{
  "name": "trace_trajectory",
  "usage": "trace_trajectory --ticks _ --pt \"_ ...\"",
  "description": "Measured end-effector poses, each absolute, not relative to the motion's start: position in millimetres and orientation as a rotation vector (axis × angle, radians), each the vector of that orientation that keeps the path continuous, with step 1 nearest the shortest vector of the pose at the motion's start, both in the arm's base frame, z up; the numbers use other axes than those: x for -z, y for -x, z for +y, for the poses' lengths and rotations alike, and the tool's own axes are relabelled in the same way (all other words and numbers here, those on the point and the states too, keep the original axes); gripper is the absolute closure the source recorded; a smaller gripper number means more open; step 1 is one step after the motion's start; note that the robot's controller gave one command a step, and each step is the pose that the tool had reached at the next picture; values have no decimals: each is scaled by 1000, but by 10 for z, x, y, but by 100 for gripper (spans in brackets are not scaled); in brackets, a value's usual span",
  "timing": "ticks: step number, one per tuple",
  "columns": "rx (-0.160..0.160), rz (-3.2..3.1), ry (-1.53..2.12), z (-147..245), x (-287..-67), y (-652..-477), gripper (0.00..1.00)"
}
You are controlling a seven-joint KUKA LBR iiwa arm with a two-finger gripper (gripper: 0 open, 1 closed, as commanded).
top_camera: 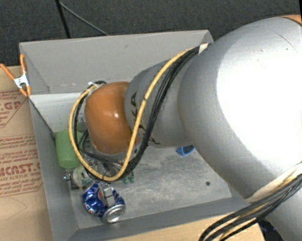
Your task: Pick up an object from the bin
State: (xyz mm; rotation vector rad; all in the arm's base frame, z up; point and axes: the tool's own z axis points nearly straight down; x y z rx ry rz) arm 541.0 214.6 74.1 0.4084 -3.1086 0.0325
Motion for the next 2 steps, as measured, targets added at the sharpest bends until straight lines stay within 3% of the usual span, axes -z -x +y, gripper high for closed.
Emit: trace_trajectory --ticks 1,2 --pt "-32 -3108 -408 2146 -743 -5411 0" --pt "-31 -3113 -409 2154 -778 -5433 100"
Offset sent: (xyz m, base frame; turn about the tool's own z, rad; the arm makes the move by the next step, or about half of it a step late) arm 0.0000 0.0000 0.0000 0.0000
